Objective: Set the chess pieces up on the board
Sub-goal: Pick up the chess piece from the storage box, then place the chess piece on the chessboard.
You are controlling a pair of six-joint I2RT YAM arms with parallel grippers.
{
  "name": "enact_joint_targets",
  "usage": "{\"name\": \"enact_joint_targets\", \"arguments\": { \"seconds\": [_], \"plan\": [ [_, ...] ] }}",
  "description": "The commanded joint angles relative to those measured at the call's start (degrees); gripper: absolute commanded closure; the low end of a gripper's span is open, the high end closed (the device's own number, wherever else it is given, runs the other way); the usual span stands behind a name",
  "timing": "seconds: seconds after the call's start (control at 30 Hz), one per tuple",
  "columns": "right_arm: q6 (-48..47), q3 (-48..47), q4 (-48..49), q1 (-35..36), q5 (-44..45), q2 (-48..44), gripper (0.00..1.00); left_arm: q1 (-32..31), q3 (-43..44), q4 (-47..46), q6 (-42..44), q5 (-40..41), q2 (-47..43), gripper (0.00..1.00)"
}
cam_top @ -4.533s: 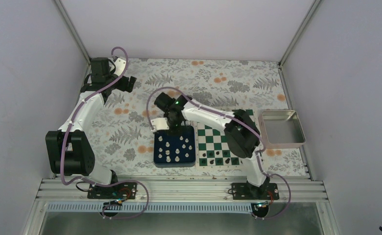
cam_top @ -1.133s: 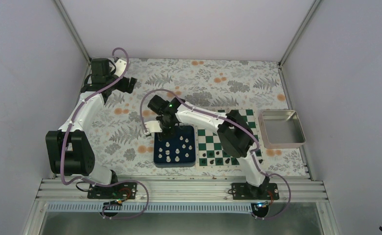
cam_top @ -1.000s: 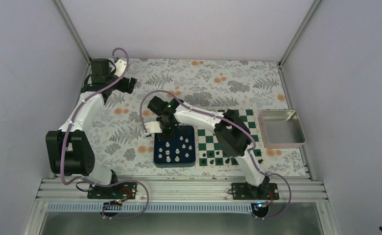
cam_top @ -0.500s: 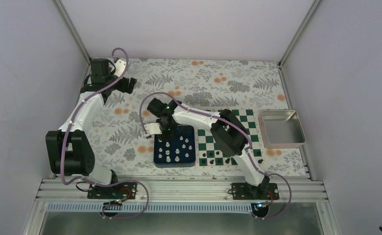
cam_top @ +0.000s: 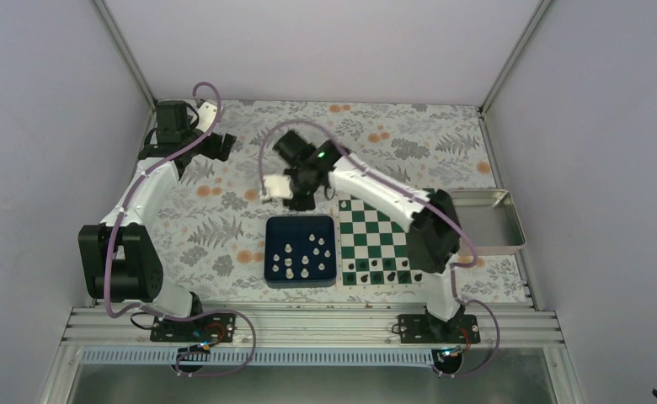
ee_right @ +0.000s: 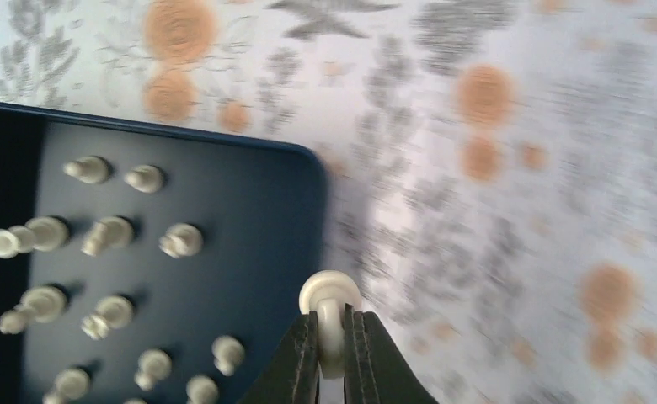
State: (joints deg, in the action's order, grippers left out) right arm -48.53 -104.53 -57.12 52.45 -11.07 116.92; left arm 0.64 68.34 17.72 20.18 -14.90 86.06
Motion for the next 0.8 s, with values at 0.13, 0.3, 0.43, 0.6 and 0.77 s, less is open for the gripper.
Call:
{"name": "enact_joint_targets", "arguments": {
  "seconds": [0.13,0.3,0.43,0.6,0.77],
  "plan": [
    [-0.82,-3.44,-2.77,-16.66,3.81,-5.76,0.96,0.32,-0.11,-0.32,0.47,-1.41,-1.35,0.00],
    [-2.08,-2.31,-2.29,-25.25,2.77,-3.17,0.96,0.31,-0.16,-0.34,0.47,-1.50,-1.45,0.00],
    [-2.52,1.39,-0.64,-27.87,2.65,-0.97,0.96,0.28,-0.15,-0.33,0.47,-1.61,-1.43,0.00],
    [-2.47,4.50,0.40,-29.19,2.11,1.99,0.96,0.32,-0.20,-0.25,0.56,-1.63,-1.38,0.00],
    [-2.47,7.73,1.32,-29.41,2.16,2.93,0.96,0.32,-0.08,-0.17,0.47,-1.72,-1.20,0.00]
  ]
}}
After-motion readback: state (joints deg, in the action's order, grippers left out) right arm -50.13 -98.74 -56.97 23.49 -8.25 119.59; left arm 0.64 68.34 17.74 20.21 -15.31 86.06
